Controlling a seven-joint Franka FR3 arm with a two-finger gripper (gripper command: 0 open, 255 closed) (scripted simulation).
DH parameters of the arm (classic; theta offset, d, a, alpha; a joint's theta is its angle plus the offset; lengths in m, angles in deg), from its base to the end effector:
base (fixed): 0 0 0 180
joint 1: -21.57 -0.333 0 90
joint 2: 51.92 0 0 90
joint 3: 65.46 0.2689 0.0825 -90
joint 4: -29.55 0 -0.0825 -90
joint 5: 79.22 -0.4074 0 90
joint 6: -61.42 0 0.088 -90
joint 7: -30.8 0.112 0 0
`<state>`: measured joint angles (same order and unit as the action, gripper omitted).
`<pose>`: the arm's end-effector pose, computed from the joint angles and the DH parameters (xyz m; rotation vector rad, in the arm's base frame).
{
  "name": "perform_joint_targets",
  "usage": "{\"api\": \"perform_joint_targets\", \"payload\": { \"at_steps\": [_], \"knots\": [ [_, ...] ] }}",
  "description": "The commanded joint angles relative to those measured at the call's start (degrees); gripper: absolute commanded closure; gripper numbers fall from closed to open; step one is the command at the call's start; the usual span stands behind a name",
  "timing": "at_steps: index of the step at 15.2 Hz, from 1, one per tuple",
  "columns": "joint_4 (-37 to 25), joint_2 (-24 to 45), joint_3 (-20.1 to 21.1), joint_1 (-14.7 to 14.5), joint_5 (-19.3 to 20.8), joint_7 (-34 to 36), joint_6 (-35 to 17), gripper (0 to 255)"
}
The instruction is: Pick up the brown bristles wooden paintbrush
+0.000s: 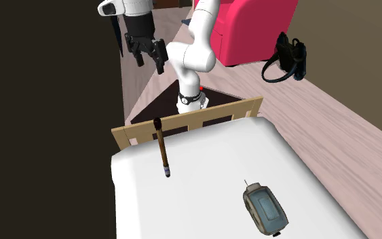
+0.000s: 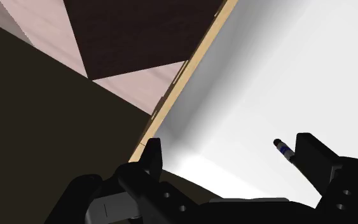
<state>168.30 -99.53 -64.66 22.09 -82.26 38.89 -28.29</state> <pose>0.3512 0.0082 0.5355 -3.0927 0.2190 0.0433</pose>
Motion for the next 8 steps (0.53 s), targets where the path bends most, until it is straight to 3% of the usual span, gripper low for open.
{"api": "perform_joint_targets", "payload": {
  "at_steps": [1,8],
  "knots": [
    [0.0,0.0,0.0,0.0,0.0,0.0,0.0,0],
    [-8.4,13.2,6.8,-1.2,-3.5,8.2,-5.0,0]
  ]
}}
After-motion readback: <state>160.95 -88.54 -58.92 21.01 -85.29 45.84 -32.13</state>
